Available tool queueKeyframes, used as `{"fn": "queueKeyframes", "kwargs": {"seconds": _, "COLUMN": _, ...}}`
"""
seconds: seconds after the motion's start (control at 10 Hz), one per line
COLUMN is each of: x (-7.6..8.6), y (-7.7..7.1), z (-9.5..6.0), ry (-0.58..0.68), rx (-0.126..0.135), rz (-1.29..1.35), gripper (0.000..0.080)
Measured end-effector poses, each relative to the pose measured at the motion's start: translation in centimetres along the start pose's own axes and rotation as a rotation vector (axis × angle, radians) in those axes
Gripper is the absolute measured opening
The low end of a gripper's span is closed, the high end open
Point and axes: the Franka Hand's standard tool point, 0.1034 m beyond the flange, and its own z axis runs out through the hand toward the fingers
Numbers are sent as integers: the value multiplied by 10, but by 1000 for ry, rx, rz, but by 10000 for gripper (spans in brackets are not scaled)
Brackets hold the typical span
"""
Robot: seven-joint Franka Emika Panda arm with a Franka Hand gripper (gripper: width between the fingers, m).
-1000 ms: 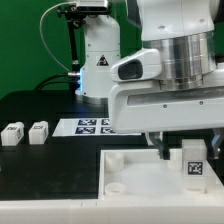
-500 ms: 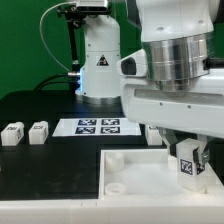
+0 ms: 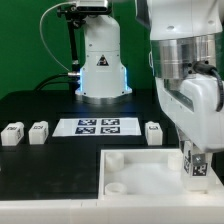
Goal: Assemble one leg
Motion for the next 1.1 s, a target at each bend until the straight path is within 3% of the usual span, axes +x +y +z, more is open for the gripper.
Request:
{"fn": "queueKeyframes", "kwargs": {"seconds": 0.1, "x": 3, "y": -3, "z": -3, "ry": 2, "rx": 5, "rz": -223, "gripper": 328}}
{"fn": "queueKeyframes", "kwargs": {"seconds": 0.2, "x": 2, "y": -6, "z": -5, "ry": 3, "rx": 1, "rz": -456, "gripper": 511}}
{"fn": "queueKeyframes", "kwargs": {"seconds": 0.3, "x": -2, "y": -7, "z": -5, "ry": 2, "rx": 0, "rz": -611, "gripper": 511}}
{"fn": "queueKeyframes", "kwargs": {"seconds": 0.4, "x": -1, "y": -7, "z": -5, "ry": 4, "rx": -1, "rz": -684, "gripper": 620}}
{"fn": "queueKeyframes", "kwargs": {"seconds": 0.7, "x": 1, "y": -6, "z": -5, "ry": 15, "rx": -12, "rz": -1021, "gripper": 648}}
{"fn": "queueKeyframes", "kwargs": {"seconds": 0.8, "x": 0, "y": -5, "z": -3, "ry": 44, "rx": -57, "rz": -1359, "gripper": 649}}
{"fn": "queueKeyframes", "kwargs": {"seconds": 0.9, "x": 2, "y": -5, "z": -3, "ry": 40, "rx": -63, "rz": -1470, "gripper": 649}}
{"fn": "queueKeyframes", "kwargs": {"seconds": 1.0, "x": 2, "y": -5, "z": -3, "ry": 42, "rx": -61, "rz": -1438, "gripper": 649}}
{"fn": "queueKeyframes", "kwargs": {"seconds": 1.1, "x": 2, "y": -5, "z": -3, "ry": 43, "rx": -61, "rz": -1410, "gripper": 571}}
